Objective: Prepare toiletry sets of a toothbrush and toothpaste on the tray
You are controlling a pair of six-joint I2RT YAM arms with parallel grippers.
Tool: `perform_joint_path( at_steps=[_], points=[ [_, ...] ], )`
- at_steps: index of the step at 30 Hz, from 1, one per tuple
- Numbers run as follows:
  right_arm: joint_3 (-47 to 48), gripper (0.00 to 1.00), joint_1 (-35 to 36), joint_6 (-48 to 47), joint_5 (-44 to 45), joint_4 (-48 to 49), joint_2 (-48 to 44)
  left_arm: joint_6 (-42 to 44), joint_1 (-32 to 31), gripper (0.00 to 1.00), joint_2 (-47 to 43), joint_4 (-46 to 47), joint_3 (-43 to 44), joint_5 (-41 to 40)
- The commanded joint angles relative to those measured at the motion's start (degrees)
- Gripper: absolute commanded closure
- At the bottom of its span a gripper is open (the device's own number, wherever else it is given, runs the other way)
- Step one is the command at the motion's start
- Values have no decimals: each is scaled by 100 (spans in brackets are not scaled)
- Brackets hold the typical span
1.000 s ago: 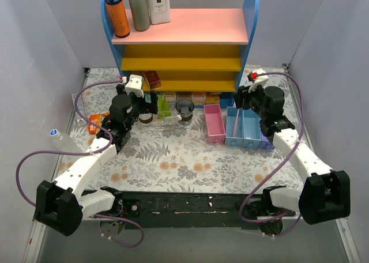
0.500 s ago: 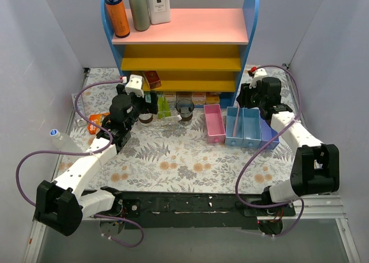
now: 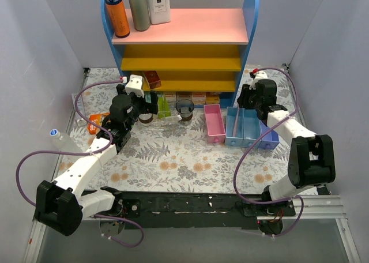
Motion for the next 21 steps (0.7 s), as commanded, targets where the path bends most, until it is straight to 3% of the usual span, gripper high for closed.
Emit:
perform_joint_path(
  at_steps=[1,21],
  points=[
    [-33,55,25,212,311,498,17,71,-33,2,-141,125,-40,-54],
    [11,57,456,308,1093,656,535,71,-42,2,-97,125,-31,-28]
  ],
)
